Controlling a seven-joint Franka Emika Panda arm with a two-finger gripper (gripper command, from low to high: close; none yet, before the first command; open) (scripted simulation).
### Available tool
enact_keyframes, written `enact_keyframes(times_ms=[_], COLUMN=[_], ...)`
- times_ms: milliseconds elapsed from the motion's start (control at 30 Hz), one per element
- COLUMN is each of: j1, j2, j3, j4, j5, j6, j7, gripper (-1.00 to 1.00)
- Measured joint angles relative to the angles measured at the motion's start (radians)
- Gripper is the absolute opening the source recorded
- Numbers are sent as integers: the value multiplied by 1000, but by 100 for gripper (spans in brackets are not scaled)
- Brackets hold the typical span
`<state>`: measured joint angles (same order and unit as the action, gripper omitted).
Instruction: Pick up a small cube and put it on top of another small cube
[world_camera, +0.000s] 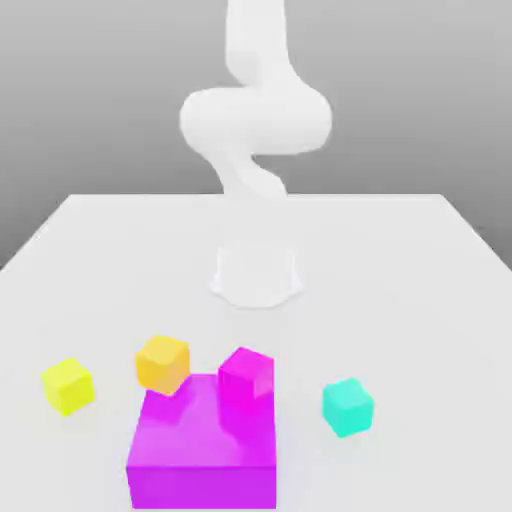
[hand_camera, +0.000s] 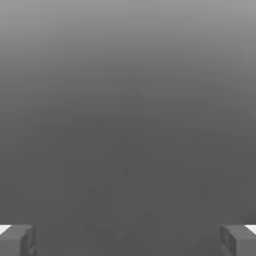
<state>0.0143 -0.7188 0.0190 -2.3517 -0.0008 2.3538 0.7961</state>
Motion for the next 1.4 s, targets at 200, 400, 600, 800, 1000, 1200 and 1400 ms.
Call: enact_keyframes(times_ms=[200, 400, 600, 800, 1000, 1200, 1400], j1=[41, 83, 136, 185, 237, 220, 205], j2=[231, 451, 669, 887, 992, 947, 775], j3=[52, 100, 145, 103, 40, 62, 109], j4=[-140, -274, -407, -433, -414, -423, -449], j5=[-4, -11, -19, -98, -140, -120, -37], j6=[150, 294, 436, 599, 685, 648, 510], j7=[-10, -17, -24, 30, 62, 48, 2], gripper=[0, 0, 0, 0, -100, -100, -100])
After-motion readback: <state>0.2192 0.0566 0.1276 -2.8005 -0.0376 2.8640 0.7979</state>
